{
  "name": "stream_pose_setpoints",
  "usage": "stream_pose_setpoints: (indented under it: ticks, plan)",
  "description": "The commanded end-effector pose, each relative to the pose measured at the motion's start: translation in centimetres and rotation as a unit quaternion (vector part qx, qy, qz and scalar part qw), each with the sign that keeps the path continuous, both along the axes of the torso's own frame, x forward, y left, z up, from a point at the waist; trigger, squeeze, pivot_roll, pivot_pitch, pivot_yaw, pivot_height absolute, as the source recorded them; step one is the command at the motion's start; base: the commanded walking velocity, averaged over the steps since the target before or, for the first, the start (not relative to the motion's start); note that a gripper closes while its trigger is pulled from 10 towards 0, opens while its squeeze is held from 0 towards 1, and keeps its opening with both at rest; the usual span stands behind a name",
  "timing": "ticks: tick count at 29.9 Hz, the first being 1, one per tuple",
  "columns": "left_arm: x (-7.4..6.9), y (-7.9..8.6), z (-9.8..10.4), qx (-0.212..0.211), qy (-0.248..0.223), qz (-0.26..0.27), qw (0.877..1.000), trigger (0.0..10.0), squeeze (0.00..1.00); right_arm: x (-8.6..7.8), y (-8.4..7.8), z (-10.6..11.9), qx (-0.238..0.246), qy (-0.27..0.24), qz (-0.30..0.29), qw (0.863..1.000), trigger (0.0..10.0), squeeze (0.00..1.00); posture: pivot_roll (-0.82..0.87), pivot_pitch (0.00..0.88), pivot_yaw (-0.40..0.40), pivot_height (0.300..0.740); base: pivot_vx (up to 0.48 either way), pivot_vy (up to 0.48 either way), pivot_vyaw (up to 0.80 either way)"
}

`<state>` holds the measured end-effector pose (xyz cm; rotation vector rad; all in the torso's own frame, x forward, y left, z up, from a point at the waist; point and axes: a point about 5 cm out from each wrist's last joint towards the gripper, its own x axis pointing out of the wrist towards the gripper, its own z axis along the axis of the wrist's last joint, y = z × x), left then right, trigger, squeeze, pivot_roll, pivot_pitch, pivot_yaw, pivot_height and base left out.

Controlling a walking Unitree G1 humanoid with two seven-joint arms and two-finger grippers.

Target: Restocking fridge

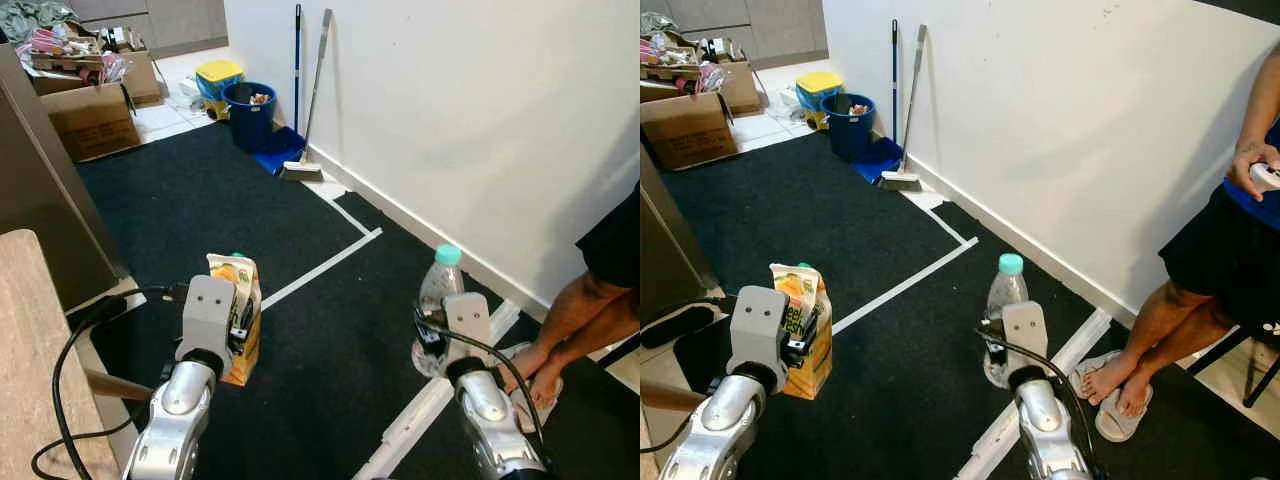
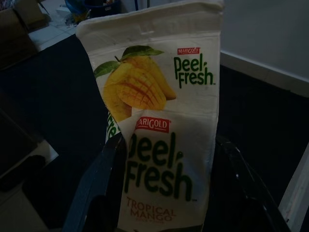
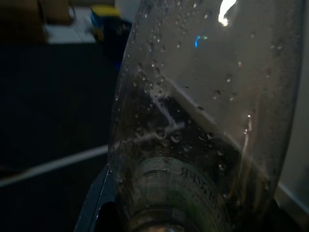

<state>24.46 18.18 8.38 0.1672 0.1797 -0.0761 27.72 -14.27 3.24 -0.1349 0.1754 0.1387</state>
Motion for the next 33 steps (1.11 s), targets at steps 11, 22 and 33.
stream_pose_setpoints:
  ticks: [11, 22, 33]
  plan:
    - [0.6, -1.1, 0.0, -0.004, -0.014, -0.009, 1.0, 10.0, 0.0, 0.5, 0.3, 0.8, -0.005, -0.027, 0.013, 1.0, 10.0, 0.0, 0.05, 0.0, -0.07, 0.74, 0.0, 0.0, 0.0]
    - [1.6, -1.3, 0.8, -0.02, -0.032, -0.004, 0.999, 10.0, 0.0, 0.7, 0.4, 0.7, -0.006, -0.03, 0.016, 0.999, 10.0, 0.0, 0.05, 0.0, -0.075, 0.74, 0.0, 0.0, 0.0]
    - [1.3, -1.6, 0.5, -0.018, -0.029, -0.014, 0.999, 10.0, 0.0, 0.6, 0.4, 0.5, -0.009, -0.026, 0.018, 0.999, 10.0, 0.0, 0.05, 0.0, -0.077, 0.74, 0.0, 0.0, 0.0]
